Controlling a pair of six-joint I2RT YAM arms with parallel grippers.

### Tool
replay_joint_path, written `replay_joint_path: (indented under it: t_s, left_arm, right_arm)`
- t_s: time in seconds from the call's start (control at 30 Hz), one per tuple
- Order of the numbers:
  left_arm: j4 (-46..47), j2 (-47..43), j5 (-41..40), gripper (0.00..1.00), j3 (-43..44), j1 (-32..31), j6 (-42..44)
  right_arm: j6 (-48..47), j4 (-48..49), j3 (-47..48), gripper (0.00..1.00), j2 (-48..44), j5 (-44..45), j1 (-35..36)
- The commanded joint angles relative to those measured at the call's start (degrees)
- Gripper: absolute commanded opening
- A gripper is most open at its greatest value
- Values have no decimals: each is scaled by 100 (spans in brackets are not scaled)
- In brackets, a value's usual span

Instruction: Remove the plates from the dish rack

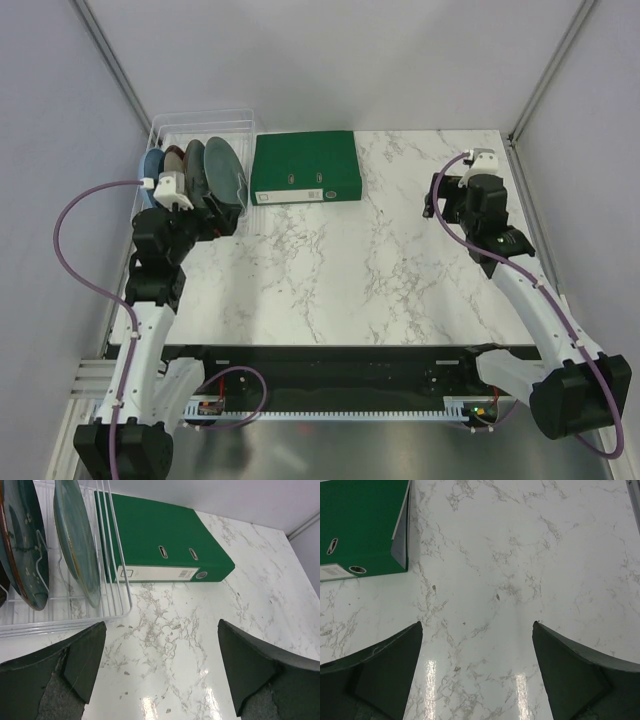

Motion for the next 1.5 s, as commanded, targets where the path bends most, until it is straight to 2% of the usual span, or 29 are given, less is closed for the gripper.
replay_joint_path:
  t_s: [0.0, 0.07, 0.13, 0.2, 0.3, 0.37, 0.6, 0.73, 0.87, 0.9, 1.13, 1.3, 1.33, 1.37, 1.43, 1.47]
  left_arm:
    - [19, 169, -181, 100, 482, -14, -399]
    - [63, 345, 91, 100, 587, -14, -303]
    - [54, 609, -328, 100, 719, -5, -758]
    - [-77, 906, -331, 100, 912, 4, -927]
    - [62, 1303, 151, 100, 1210, 4, -577]
    - [107, 1619, 188, 100, 1404, 4, -549]
    - [344, 2279, -838, 100, 1713, 13, -295]
    - [248, 2665, -1165, 100, 1880, -5, -188]
    - [265, 2842, -1560, 96, 1933, -40, 4]
    - [265, 2929, -1840, 96, 1941, -240, 66]
    - [361, 3719, -2184, 94, 2266, -304, 330]
    - [529, 4142, -2957, 91, 2460, -365, 383]
    - [546, 4204, -3046, 90, 2486, -374, 392]
    - [581, 4309, -3107, 78, 2530, -383, 409]
    - [704, 4397, -3126, 65, 2539, -392, 462]
    - [713, 4467, -3134, 49, 2609, -392, 471]
  right_arm:
    - [489, -206, 126, 98, 19, 508, 5]
    - [517, -198, 108, 98, 89, 482, -4]
    - [535, -206, 134, 98, 211, 326, -4]
    - [508, -206, 170, 98, 387, 210, 5]
    - [517, -137, 144, 98, 458, 167, -4]
    - [508, -92, 100, 98, 493, 70, -4]
    - [368, -13, 55, 98, 747, 87, 5]
    - [324, -4, 143, 98, 950, 184, -4]
    - [358, 48, 222, 98, 1170, 114, -4]
    - [385, 57, 249, 98, 1248, 61, -4]
    - [455, 154, 319, 98, 1521, -167, -13]
    - [455, 154, 424, 98, 1636, -186, 5]
    - [464, 154, 442, 98, 1645, -177, -4]
    - [473, 154, 451, 98, 1653, -185, 5]
    - [482, 171, 460, 98, 1680, -212, 5]
    - [508, 180, 460, 98, 1689, -229, -4]
